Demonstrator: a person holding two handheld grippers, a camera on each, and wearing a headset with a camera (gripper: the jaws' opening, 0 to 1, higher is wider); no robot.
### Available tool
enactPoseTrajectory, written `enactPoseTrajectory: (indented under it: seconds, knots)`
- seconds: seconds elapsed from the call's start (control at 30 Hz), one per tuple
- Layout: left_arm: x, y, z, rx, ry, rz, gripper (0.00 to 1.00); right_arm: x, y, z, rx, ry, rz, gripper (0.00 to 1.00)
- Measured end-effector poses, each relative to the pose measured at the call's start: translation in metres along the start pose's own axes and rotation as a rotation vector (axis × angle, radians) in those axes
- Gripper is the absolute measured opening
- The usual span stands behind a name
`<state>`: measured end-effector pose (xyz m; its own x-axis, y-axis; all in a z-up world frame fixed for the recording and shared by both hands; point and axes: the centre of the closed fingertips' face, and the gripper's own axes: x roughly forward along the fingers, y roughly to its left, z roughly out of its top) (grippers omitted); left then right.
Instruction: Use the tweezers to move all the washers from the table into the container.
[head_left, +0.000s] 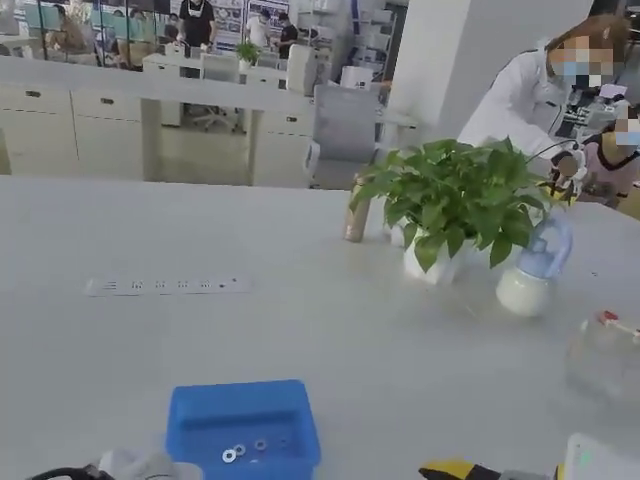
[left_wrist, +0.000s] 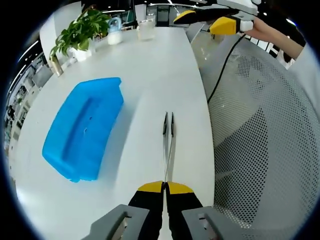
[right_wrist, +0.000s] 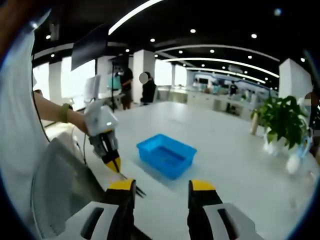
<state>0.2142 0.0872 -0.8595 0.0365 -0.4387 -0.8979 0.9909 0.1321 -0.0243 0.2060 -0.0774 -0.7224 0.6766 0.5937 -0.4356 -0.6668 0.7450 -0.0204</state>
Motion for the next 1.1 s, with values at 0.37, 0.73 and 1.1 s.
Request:
enactPoseTrajectory:
  seconds: [0.37,0.73,1.1]
  knots:
    - [0.002,-0.001,-0.003,0.009,0.085,-0.023,0.00,-0.011,-0.006,0.011,0.073,-0.088,-0.020,0.44]
    - [0.001,-0.002,-0.005,-0.037,0.092,-0.011,0.00,-0.008,-0.003,0.010,0.055,-0.094,0.028,0.51]
    - [-0.052,0.011,0.032,-0.507,-0.369,0.193,0.43,-0.001,-0.024,0.021,-0.005,-0.155,0.040,0.67]
